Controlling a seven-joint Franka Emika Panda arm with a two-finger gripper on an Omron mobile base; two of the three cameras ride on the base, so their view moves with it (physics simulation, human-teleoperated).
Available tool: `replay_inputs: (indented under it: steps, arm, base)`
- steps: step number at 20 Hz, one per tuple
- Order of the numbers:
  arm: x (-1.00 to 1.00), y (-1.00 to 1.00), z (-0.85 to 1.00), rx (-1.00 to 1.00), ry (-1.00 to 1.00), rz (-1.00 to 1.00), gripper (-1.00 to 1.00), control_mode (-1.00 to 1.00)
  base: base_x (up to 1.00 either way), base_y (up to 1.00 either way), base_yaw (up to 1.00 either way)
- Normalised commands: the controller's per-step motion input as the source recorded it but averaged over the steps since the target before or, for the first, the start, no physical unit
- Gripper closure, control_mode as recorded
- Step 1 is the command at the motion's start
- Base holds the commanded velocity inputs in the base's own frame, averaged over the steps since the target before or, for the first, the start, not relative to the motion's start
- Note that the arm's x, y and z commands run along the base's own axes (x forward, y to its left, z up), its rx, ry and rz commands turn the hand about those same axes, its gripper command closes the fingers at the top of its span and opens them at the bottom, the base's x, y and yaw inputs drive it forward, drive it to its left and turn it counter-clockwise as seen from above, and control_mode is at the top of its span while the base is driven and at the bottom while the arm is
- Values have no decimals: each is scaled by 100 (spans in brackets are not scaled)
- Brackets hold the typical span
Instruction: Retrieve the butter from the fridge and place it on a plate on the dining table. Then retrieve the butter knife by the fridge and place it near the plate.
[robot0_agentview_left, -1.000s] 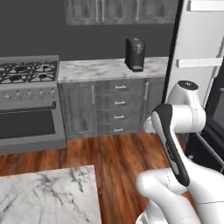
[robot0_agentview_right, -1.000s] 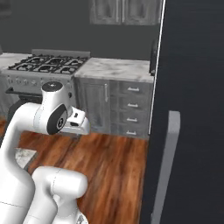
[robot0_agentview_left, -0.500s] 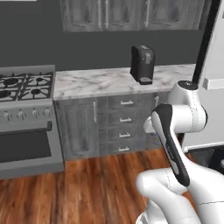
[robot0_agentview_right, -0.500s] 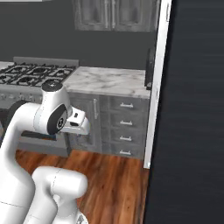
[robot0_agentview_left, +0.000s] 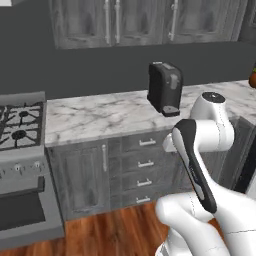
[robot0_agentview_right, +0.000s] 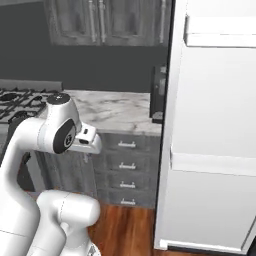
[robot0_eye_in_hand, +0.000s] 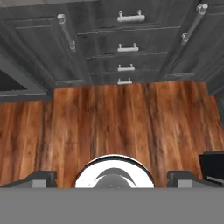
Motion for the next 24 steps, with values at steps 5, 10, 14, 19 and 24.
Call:
replay_inputs:
  steps: [5, 10, 14, 19, 24]
  arm:
    - [0, 0, 0, 0, 0, 0, -100, 100]
    - [0, 0, 0, 0, 0, 0, -100, 100]
    - [0, 0, 0, 0, 0, 0, -100, 100]
    - [0, 0, 0, 0, 0, 0, -100, 100]
    - [0, 0, 0, 0, 0, 0, -100, 100]
  base:
    - [83, 48, -54]
    - [1, 31, -76]
    - [0, 86, -58]
    - [26, 81, -59]
    - [61, 26, -76]
